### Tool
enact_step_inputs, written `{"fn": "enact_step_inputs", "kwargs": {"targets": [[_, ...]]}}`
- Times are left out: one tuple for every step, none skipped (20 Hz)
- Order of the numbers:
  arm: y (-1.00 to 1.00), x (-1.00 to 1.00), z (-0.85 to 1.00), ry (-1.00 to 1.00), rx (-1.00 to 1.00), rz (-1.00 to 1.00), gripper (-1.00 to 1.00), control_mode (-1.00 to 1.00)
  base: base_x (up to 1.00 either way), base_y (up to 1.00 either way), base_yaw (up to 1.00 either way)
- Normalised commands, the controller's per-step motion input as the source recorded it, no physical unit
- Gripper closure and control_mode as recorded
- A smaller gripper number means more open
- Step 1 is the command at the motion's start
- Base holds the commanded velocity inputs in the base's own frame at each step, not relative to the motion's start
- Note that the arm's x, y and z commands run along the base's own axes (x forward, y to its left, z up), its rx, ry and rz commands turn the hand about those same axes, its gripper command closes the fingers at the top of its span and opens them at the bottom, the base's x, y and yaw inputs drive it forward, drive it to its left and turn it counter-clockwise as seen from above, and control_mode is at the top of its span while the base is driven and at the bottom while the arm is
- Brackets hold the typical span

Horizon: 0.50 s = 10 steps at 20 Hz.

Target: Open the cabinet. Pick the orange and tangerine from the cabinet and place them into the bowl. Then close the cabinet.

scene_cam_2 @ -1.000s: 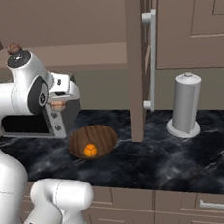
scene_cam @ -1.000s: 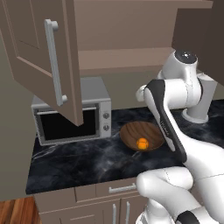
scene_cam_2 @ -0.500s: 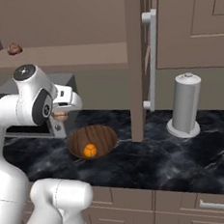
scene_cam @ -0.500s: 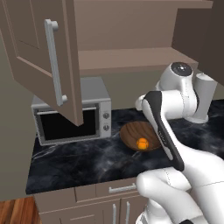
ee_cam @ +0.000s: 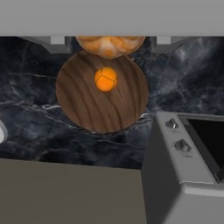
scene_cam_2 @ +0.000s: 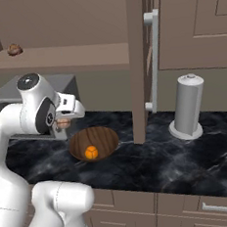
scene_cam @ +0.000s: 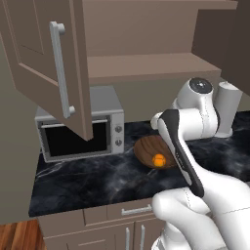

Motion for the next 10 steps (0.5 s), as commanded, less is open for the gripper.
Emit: {"fn": "enact_step_inputs", "kwargs": {"targets": [[-0.03,0.03,-0.18,0.0,0.0,0.0,1.0,-1.0,0.0,0.0,0.0],[-0.04,0.06,-0.17,0.0,0.01,0.0,1.0,-1.0,0.0,0.0,0.0],[-0.04,0.06,-0.17,0.0,0.0,0.0,1.0,-1.0,0.0,0.0,0.0],[-0.04,0.06,-0.16,0.0,0.0,0.0,1.0,-1.0,0.0,0.0,0.0],[-0.03,0.06,-0.2,0.0,0.0,0.0,1.0,-1.0,0.0,0.0,0.0],[-0.03,0.05,-0.19,0.0,0.0,0.0,1.0,-1.0,0.0,0.0,0.0],[-0.03,0.07,-0.2,0.0,0.0,0.0,1.0,-1.0,0.0,0.0,0.0],[-0.04,0.09,-0.19,0.0,0.01,0.0,1.0,-1.0,0.0,0.0,0.0],[-0.04,0.09,-0.18,0.0,0.01,0.0,1.0,-1.0,0.0,0.0,0.0],[-0.04,0.11,-0.19,0.0,0.01,0.0,1.0,-1.0,0.0,0.0,0.0]]}}
